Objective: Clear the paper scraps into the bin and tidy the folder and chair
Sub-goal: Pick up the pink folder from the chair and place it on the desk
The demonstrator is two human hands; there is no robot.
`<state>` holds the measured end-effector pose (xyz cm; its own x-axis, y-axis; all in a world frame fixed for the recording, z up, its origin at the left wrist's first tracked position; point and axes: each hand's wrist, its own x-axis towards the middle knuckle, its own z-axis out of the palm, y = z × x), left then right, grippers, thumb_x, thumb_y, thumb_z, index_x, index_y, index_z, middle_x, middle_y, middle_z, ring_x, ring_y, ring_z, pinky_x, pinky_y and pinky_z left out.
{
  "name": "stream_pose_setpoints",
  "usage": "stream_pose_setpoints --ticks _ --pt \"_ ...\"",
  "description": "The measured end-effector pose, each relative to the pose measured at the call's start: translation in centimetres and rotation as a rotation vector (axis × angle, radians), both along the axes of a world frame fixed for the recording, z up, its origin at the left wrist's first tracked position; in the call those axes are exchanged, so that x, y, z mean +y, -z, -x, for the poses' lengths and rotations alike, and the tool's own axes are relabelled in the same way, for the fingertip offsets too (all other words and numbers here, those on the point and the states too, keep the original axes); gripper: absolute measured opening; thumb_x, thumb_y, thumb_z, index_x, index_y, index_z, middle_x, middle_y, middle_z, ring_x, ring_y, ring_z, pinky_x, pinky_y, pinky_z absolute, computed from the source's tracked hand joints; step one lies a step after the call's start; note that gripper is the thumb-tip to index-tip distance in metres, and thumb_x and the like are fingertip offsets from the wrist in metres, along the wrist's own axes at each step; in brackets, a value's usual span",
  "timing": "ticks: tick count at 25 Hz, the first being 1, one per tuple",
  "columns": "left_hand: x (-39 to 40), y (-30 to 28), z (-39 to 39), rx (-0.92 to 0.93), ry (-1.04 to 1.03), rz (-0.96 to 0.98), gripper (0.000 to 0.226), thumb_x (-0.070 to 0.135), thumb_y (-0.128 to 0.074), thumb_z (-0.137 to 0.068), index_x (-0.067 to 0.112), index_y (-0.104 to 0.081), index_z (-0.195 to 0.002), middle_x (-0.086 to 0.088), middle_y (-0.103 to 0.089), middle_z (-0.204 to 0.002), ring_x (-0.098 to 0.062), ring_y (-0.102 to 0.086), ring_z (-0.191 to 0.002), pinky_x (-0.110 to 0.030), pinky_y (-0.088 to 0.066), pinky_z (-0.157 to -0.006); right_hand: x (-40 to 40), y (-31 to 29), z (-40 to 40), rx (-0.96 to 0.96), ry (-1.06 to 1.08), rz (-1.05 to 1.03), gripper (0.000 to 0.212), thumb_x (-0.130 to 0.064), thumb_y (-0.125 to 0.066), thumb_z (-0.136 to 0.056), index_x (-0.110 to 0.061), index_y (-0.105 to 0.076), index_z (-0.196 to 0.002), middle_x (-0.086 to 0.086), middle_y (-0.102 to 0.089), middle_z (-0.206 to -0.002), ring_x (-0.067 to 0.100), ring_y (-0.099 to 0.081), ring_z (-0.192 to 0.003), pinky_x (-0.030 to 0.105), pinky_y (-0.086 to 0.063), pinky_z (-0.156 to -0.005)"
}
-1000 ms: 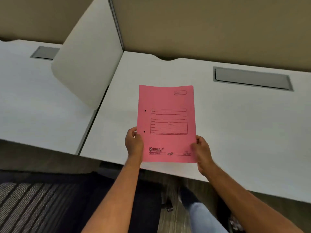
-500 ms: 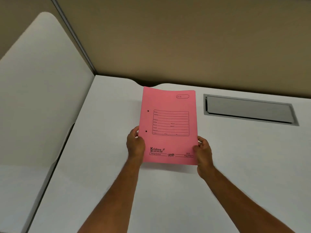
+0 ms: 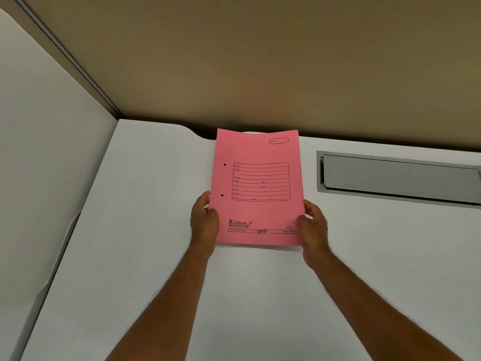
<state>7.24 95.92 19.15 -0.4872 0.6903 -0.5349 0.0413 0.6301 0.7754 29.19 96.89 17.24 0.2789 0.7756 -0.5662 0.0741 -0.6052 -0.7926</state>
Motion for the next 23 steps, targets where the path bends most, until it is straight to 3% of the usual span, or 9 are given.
stream_pose_setpoints --ticks 3,7,9,11,12,15,18,23 --pt "0.8 1.2 -0.1 0.040 0.028 -0.020 0.037 0.004 -0.041 -0.103 0.037 -0.057 -0.103 0.016 -0.063 -0.097 -0.007 -0.063 -0.082 -0.023 -0.050 -0.065 0.7 1.3 -0.1 -0.060 -0.093 -0.054 0.054 0.005 -0.035 -0.099 -0.038 -0.065 -0.110 -0.015 -0.070 -0.108 0.012 -0.067 -0.095 0.015 -0.052 -0.059" --pt "1.3 2.8 0.2 0.112 0.068 -0.011 0.036 0.000 -0.040 -0.101 0.022 -0.061 -0.123 0.009 -0.063 -0.108 -0.010 -0.062 -0.087 -0.024 -0.052 -0.072 0.9 3.2 -0.2 -0.179 -0.232 -0.121 0.059 0.013 -0.037 -0.096 -0.038 -0.056 -0.119 -0.020 -0.062 -0.107 0.017 -0.065 -0.097 0.015 -0.055 -0.057" --pt "1.3 3.6 0.6 0.171 0.131 0.011 0.042 0.005 -0.042 -0.097 0.019 -0.057 -0.133 0.004 -0.060 -0.124 -0.019 -0.061 -0.107 -0.042 -0.058 -0.092 0.7 4.3 -0.3 -0.281 -0.278 -0.113 0.055 0.010 -0.045 -0.091 -0.036 -0.052 -0.121 -0.015 -0.054 -0.108 0.019 -0.059 -0.104 0.026 -0.061 -0.070" --pt "1.3 4.1 0.8 0.236 0.195 0.043 0.051 0.008 -0.046 -0.094 0.019 -0.050 -0.144 -0.003 -0.055 -0.137 -0.027 -0.054 -0.126 -0.053 -0.049 -0.107 0.2 5.5 -0.7 -0.393 -0.368 -0.094 0.062 0.001 -0.055 -0.087 -0.030 -0.048 -0.139 -0.005 -0.051 -0.120 0.023 -0.051 -0.118 0.047 -0.059 -0.093" --pt "1.3 4.1 0.8 0.273 0.236 0.068 0.055 0.007 -0.049 -0.095 0.017 -0.045 -0.149 -0.007 -0.050 -0.144 -0.030 -0.047 -0.134 -0.054 -0.043 -0.113 -0.1 6.0 -0.8 -0.417 -0.400 -0.086 0.066 -0.002 -0.060 -0.087 -0.029 -0.044 -0.145 -0.003 -0.047 -0.126 0.024 -0.046 -0.123 0.052 -0.055 -0.101" --pt "1.3 4.0 0.8 0.465 0.419 0.189 0.065 0.011 -0.057 -0.097 0.015 -0.031 -0.155 -0.007 -0.033 -0.159 -0.035 -0.029 -0.143 -0.051 -0.032 -0.117 -0.3 5.8 -0.8 -0.415 -0.436 -0.065 0.071 -0.005 -0.069 -0.089 -0.019 -0.039 -0.151 0.000 -0.037 -0.132 0.027 -0.037 -0.131 0.042 -0.044 -0.112" --pt "1.2 4.4 0.9 0.601 0.560 0.234 0.072 0.020 -0.066 -0.092 0.016 -0.029 -0.154 -0.005 -0.027 -0.160 -0.036 -0.028 -0.141 -0.054 -0.036 -0.113 -0.4 5.9 -0.8 -0.455 -0.489 -0.077 0.076 -0.008 -0.072 -0.089 -0.014 -0.033 -0.155 0.008 -0.037 -0.134 0.028 -0.035 -0.132 0.035 -0.040 -0.109" --pt "1.0 4.8 0.9 0.677 0.614 0.227 0.072 0.021 -0.066 -0.092 0.013 -0.028 -0.153 -0.007 -0.024 -0.161 -0.037 -0.030 -0.137 -0.052 -0.039 -0.110 -0.4 6.3 -1.0 -0.478 -0.536 -0.095 0.079 -0.011 -0.069 -0.093 -0.014 -0.026 -0.159 0.007 -0.037 -0.135 0.026 -0.039 -0.131 0.031 -0.041 -0.107"
